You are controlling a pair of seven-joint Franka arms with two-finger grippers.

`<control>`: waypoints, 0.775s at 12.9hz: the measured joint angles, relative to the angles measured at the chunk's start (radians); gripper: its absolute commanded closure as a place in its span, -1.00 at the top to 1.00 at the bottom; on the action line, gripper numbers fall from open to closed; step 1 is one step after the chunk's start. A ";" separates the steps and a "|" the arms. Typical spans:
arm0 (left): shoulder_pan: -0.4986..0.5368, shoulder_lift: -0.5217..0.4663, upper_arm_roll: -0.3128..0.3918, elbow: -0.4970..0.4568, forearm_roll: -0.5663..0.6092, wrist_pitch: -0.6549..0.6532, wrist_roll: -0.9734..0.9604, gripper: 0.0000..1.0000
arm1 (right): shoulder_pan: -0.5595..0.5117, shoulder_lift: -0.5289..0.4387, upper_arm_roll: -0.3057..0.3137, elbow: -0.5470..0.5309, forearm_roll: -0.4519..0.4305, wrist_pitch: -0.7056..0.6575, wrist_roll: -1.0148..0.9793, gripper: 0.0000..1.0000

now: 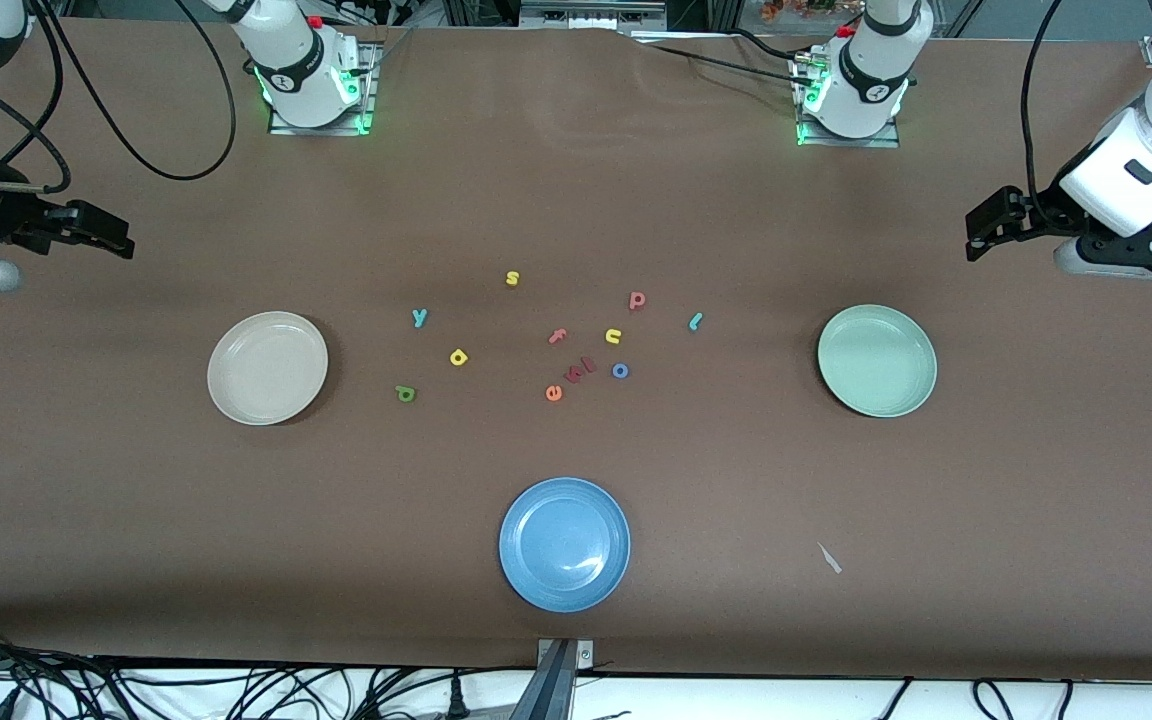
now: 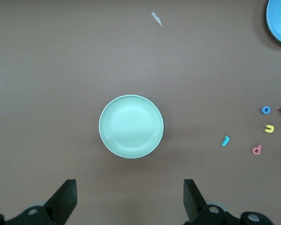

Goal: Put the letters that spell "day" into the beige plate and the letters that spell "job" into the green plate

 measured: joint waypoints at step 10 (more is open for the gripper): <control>0.002 -0.005 0.003 0.011 0.000 -0.039 0.001 1.00 | 0.000 0.000 0.000 0.000 0.000 0.000 0.000 1.00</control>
